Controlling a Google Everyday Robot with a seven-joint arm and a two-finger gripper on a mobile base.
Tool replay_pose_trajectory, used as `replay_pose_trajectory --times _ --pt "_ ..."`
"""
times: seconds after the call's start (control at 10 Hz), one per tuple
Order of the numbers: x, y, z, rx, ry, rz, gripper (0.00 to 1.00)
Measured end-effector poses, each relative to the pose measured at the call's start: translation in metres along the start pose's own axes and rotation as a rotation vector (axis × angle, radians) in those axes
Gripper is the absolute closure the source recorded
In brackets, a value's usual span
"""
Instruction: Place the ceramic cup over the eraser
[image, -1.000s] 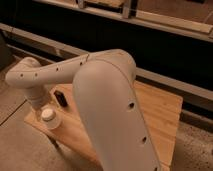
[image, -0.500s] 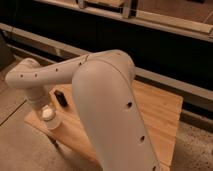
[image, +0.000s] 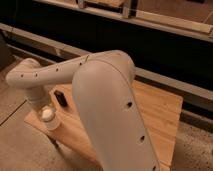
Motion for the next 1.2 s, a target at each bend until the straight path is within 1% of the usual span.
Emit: replay_pose_trajectory --times 0.3,0.4,0.5,0.6,0.8,0.9,1.0,1.2 --pt "-0.006 0.003 -0.016 0.016 -0.048 -0.031 1.00" --pt "-0.007 0.003 -0.022 0.020 -0.057 -0.036 1.00" --pt "-0.007 0.004 -0.030 0.029 -0.068 -0.041 1.00" --pt "-0.007 0.003 -0.042 0.047 -0.081 -0.047 1.00" --pt "-0.007 0.001 -0.060 0.072 -0.104 -0.051 1.00" --pt "-0.007 0.000 -0.071 0.079 -0.120 -0.052 1.00" --pt "-0.007 -0.001 -0.078 0.083 -0.131 -0.049 1.00" --pt "-0.004 -0.009 -0.095 0.094 -0.160 -0.039 1.00"
